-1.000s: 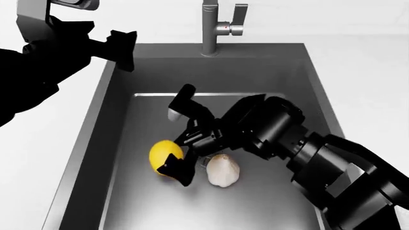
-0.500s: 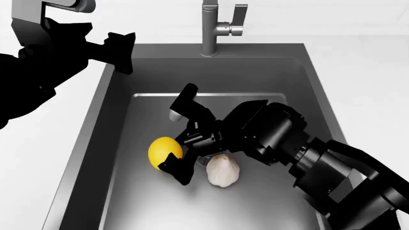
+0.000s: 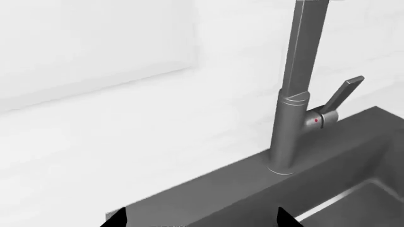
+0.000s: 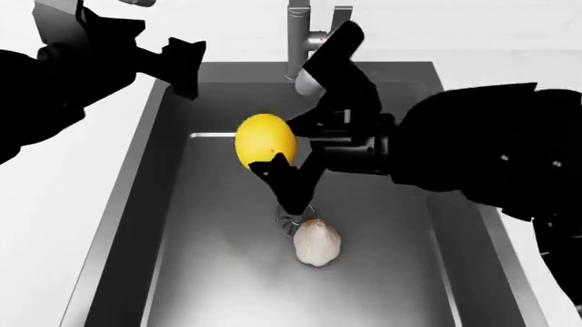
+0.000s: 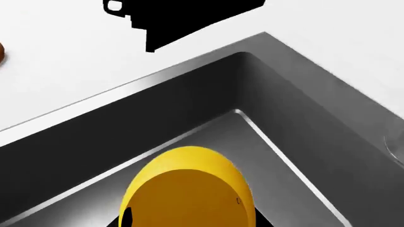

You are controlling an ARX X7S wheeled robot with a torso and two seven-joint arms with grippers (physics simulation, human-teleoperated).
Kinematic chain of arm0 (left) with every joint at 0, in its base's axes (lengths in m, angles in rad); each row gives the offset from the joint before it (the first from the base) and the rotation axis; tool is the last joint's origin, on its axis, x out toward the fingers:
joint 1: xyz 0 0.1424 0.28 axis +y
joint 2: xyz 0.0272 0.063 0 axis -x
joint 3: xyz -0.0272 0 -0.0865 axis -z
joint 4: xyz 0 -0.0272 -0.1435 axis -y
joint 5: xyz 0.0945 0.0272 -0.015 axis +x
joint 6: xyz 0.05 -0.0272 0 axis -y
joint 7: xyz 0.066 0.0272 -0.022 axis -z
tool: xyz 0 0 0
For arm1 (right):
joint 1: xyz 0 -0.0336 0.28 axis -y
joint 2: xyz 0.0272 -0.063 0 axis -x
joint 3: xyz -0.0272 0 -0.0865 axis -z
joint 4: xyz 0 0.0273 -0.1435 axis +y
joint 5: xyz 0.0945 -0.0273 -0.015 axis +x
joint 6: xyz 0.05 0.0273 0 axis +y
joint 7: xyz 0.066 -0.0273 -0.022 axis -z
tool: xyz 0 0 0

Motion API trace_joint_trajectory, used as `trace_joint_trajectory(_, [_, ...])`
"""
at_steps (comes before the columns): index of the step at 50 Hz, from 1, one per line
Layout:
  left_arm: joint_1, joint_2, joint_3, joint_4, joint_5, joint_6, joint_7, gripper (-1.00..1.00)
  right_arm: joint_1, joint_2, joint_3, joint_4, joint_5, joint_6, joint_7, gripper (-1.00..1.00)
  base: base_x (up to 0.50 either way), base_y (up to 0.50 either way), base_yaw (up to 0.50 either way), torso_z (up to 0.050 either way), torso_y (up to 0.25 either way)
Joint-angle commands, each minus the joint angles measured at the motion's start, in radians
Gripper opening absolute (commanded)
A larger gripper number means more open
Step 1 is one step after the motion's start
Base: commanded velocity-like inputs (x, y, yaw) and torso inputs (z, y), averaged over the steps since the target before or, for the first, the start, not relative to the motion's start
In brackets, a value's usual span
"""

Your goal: Pick up the fruits and vegetables and place them in the sink. Turn on the sink faucet to wash them. Then turn the sink off and put them in the tray.

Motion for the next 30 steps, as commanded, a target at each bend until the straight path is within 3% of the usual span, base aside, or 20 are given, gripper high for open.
trace_joint_trajectory(1, [-0.097, 0.002, 0.116, -0.023, 0.014, -0.062, 0.102, 1.0, 0.105, 0.183, 0.199, -0.178, 0.242, 0.144, 0.281, -1.0, 0.0, 0.0, 0.0, 0.0, 0.0])
trace_joint_trajectory(11, [-0.172, -0.013, 0.171, 0.042, -0.058, -0.198, 0.169, 1.0, 0.126, 0.344, 0.313, -0.266, 0.468, 0.162, 0.531, -1.0, 0.0, 0.0, 0.0, 0.0, 0.0])
trace_joint_trajectory(18, [-0.184, 0.022, 0.121, 0.12, -0.216, -0.353, 0.142, 1.0, 0.156, 0.421, 0.368, -0.277, 0.466, 0.142, 0.571, -1.0, 0.0, 0.0, 0.0, 0.0, 0.0])
trace_joint_trajectory(25, [-0.146, 0.102, 0.034, 0.16, -0.43, -0.473, 0.005, 1.0, 0.18, 0.469, 0.393, -0.282, 0.444, 0.142, 0.58, -1.0, 0.0, 0.0, 0.0, 0.0, 0.0])
trace_joint_trajectory(30, [-0.173, 0.12, 0.11, 0.11, -0.669, -0.477, -0.153, 1.0, 0.235, 0.446, 0.367, -0.251, 0.356, 0.163, 0.517, -1.0, 0.0, 0.0, 0.0, 0.0, 0.0])
